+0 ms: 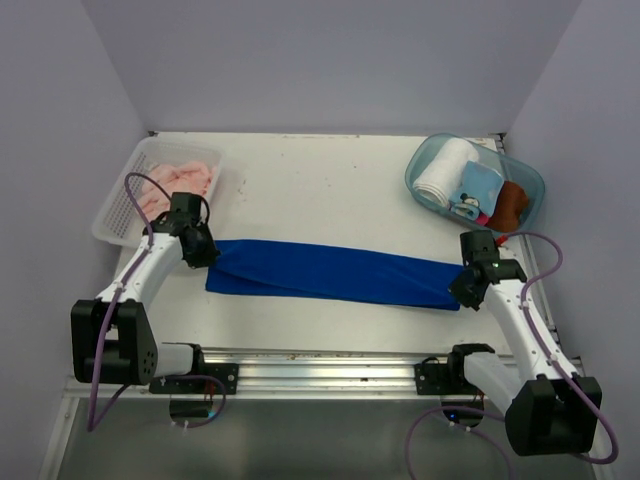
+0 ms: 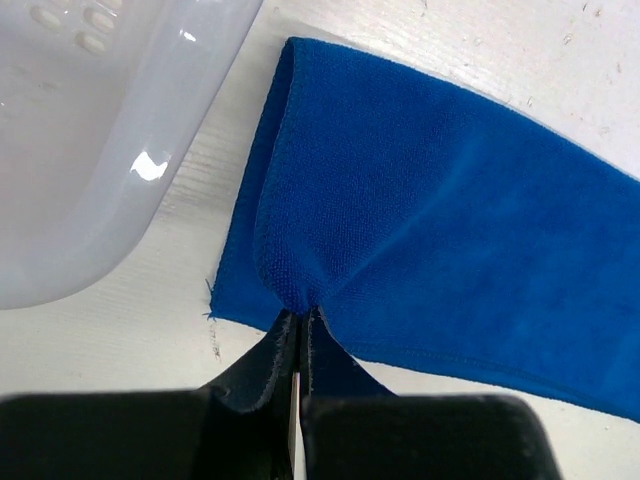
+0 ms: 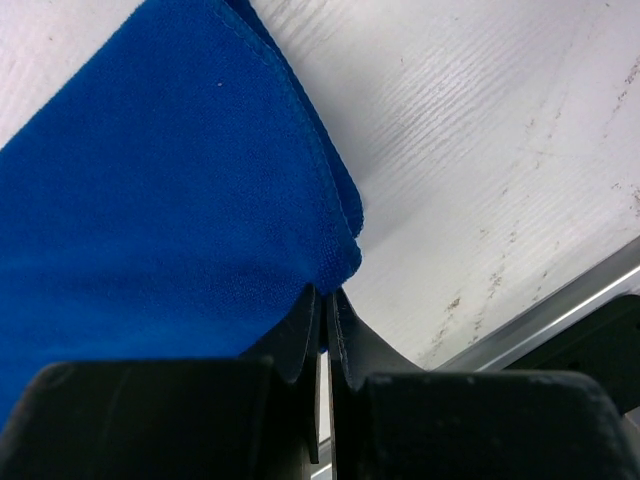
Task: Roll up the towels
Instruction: Fold the towel
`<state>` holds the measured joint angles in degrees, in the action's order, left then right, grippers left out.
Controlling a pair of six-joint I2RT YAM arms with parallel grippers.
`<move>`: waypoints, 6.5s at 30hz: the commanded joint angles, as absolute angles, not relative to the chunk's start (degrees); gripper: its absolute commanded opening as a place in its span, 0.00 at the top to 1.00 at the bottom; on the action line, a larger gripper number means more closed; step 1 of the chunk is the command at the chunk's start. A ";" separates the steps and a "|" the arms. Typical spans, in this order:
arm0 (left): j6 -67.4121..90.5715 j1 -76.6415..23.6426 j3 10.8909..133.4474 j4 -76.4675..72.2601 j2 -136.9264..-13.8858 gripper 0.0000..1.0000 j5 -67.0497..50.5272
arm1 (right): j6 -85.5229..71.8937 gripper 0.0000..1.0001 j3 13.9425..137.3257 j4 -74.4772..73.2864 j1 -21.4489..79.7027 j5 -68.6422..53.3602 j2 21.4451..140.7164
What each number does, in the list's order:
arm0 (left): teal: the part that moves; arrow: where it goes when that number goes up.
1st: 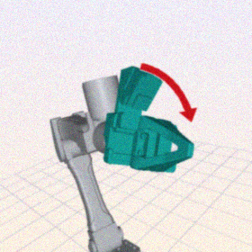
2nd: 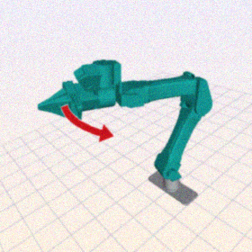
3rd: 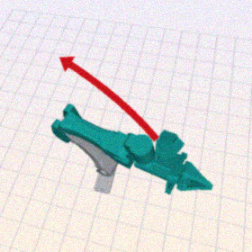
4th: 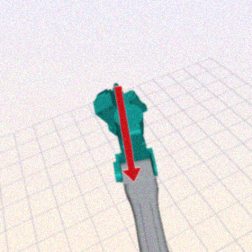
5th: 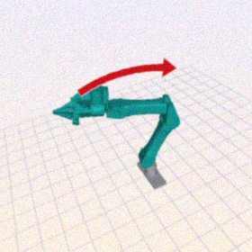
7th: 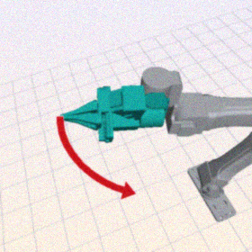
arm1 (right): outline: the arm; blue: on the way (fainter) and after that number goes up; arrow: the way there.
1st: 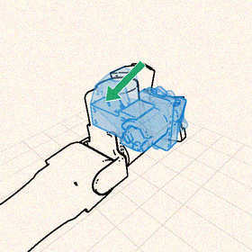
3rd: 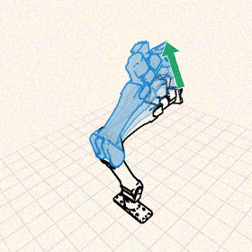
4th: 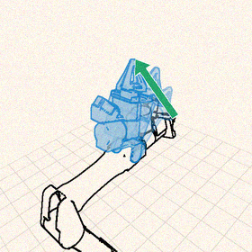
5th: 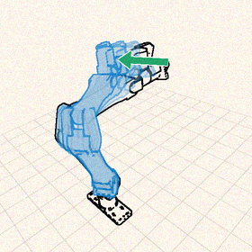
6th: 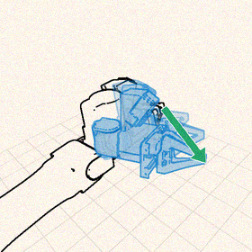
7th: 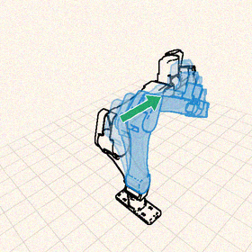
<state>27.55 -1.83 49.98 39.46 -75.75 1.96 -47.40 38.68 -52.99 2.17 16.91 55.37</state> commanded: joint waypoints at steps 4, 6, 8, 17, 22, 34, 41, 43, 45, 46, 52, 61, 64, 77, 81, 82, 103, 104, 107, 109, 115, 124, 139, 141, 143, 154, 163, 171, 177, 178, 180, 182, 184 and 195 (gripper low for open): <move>29.35 -1.23 50.09 38.40 -74.36 1.00 4.39 | -48.69 1.00 38.76 -54.23 1.85 17.22 54.58; 29.18 -1.23 50.27 39.02 -73.39 1.00 4.05 | -48.95 1.00 39.46 -54.67 1.93 17.93 54.32; 28.92 -1.23 50.97 39.98 -72.78 1.00 3.96 | -49.22 1.00 39.81 -55.11 1.85 18.46 53.97; 28.83 -1.23 49.93 40.26 -73.30 1.00 3.69 | -50.45 1.00 39.03 -55.37 1.85 17.84 54.31; 29.71 -1.14 46.94 39.03 -73.74 1.00 3.52 | -50.89 1.00 38.06 -54.41 1.85 17.67 55.11; 32.52 -1.23 45.70 39.73 -74.53 1.00 4.13 | -51.33 1.00 37.44 -54.32 1.85 19.07 56.16; 32.26 -1.14 49.30 42.36 -73.66 0.52 6.41 | -49.31 0.57 39.90 -55.02 1.85 19.86 54.67; 31.73 -1.23 51.85 42.36 -72.86 0.51 6.85 | -48.52 0.52 41.92 -54.67 1.85 20.74 54.49; 30.85 -1.32 53.78 41.66 -73.04 0.51 6.51 | -47.29 0.50 43.58 -53.45 1.85 20.57 55.19; 30.50 -1.75 54.31 40.79 -73.73 0.51 6.24 | -46.94 0.50 44.12 -53.00 1.85 20.31 55.63; 31.29 -7.81 56.69 39.55 -78.48 0.55 4.75 | -42.81 0.72 47.90 -46.77 2.81 13.28 62.57; 29.09 -12.04 53.53 34.21 -84.54 0.57 0.70 | -38.59 0.89 48.60 -42.19 3.16 13.62 74.15; 31.55 -12.04 52.47 32.70 -88.05 0.59 3.51 | -38.50 0.91 48.17 -40.00 3.08 14.41 77.77; 28.74 -9.41 55.46 33.57 -96.85 0.59 12.22 | -37.09 0.92 49.83 -36.21 2.02 20.66 88.15; 29.00 -9.32 55.64 33.40 -95.81 0.59 12.92 | -36.83 0.92 49.40 -37.35 2.02 20.83 85.17; 28.92 -9.23 55.72 33.57 -95.45 0.59 13.53 | -36.39 0.92 49.22 -37.61 2.02 21.35 82.99; 30.14 -24.52 59.59 33.93 -89.38 0.58 6.16 | -34.98 0.84 41.75 -38.50 3.08 7.38 72.85; 30.32 -24.87 59.33 33.58 -89.91 0.58 5.63 | -34.72 0.84 41.84 -38.58 3.08 7.30 73.64; 29.97 -24.96 58.10 33.22 -90.88 0.59 5.27 | -33.93 0.84 42.36 -39.11 3.08 7.38 76.81; 29.27 -24.96 57.13 33.31 -90.18 0.58 6.41 | -33.93 0.82 42.36 -38.94 3.08 7.64 78.21; 28.91 -24.87 52.74 36.12 -92.63 0.59 9.31 | -34.89 0.81 42.80 -39.81 2.99 11.16 82.96; 29.98 -22.33 50.62 39.72 -87.81 0.59 14.33 | -35.16 0.75 42.27 -40.60 2.11 12.48 78.58; 26.72 -21.27 63.19 37.44 -88.50 0.60 4.39 | -34.72 0.47 43.59 -42.01 -2.28 12.57 75.93; 26.72 -21.27 64.59 36.92 -90.61 0.61 4.31 | -34.54 0.46 42.63 -40.44 -2.46 12.13 76.38; 26.37 -21.18 65.04 36.13 -92.27 0.61 3.34 | -33.84 0.46 41.93 -39.38 -2.55 11.26 77.69; 23.29 -21.53 60.13 33.05 -95.89 0.61 0.27 | -32.70 0.81 36.91 -28.83 -2.64 7.64 78.75; 25.75 -28.64 58.45 30.76 -100.72 0.63 -4.48 | -34.10 1.00 41.47 -39.71 -2.64 13.53 67.52; 30.40 -36.64 59.06 27.60 -101.34 0.62 -8.35 | -28.58 1.00 52.90 -49.56 -2.64 12.66 57.04; 30.16 -45.96 65.20 29.17 -103.18 0.61 -10.72 | -25.49 1.00 62.04 -53.79 -2.46 6.25 57.57; 29.89 -47.53 66.95 29.96 -102.92 0.60 -10.64 | -25.23 1.00 63.44 -53.70 -2.46 3.89 57.39; 29.62 -47.72 67.85 31.72 -100.73 0.60 -10.20 | -24.88 1.00 64.86 -54.40 -1.85 2.29 57.30; 29.18 -46.24 68.82 34.17 -97.57 0.59 -8.27 | -24.52 1.00 66.79 -54.75 -0.80 0.45 57.31; 28.74 -42.57 68.21 35.06 -95.11 0.58 -8.78 | -24.70 1.00 68.28 -55.02 -0.44 0.18 57.65; 22.78 -30.60 53.99 35.78 -89.29 0.58 -5.09 | -30.93 1.00 70.84 -50.98 21.52 1.31 62.83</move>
